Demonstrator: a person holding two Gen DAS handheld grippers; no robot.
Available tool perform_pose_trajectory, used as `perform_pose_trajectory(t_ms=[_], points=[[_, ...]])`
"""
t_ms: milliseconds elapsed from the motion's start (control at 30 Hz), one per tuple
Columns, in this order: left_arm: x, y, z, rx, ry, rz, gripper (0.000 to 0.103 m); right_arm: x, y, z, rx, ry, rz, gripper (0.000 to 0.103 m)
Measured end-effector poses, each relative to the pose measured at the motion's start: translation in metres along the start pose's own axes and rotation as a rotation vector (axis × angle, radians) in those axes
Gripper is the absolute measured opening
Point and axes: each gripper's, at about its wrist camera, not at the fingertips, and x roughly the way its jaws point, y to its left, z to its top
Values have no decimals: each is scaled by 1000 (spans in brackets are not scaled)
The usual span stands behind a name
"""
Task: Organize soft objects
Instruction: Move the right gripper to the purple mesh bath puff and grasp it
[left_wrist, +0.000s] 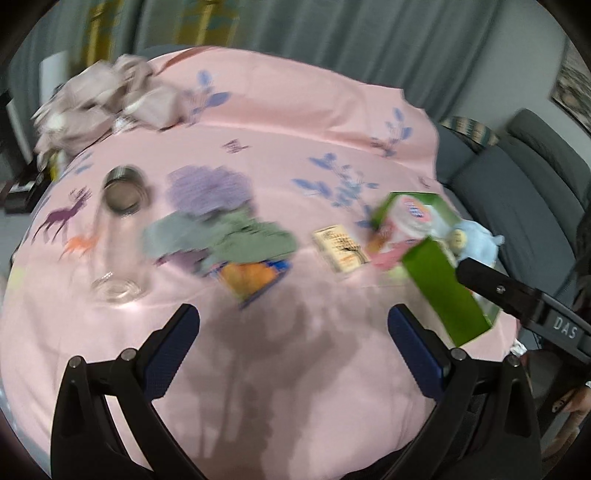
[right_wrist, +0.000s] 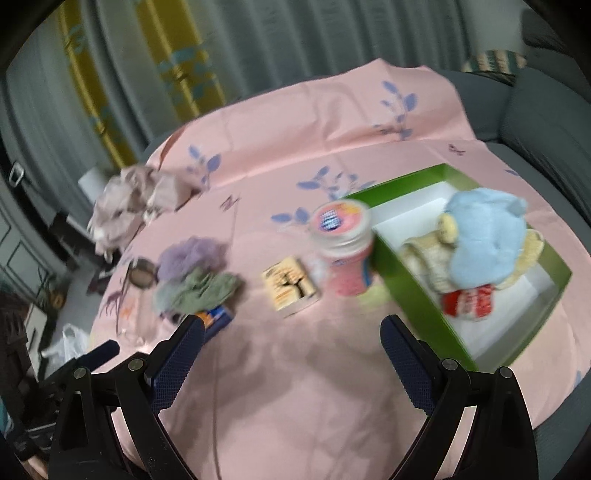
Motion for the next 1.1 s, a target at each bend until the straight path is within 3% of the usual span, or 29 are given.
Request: perform_pose_trajectory(t_ms=[267,433,733,900,1100], points=[[-10,54,-11,-135,-5,71,102,19,40,-8,-68,65,17,96],[-16,78,-15,-185,-18,113,102,33,58,-8,-73,103,74,96],[-16,95,-21,-225,-6,140,101,84,113,39,-71,140,166,96],[-15,103,-22,-232,2,150,101,134,156,56,-125,192,151,96],[-16,109,-22,-242,8,155,101,197,182,60,-195,262,45,91]])
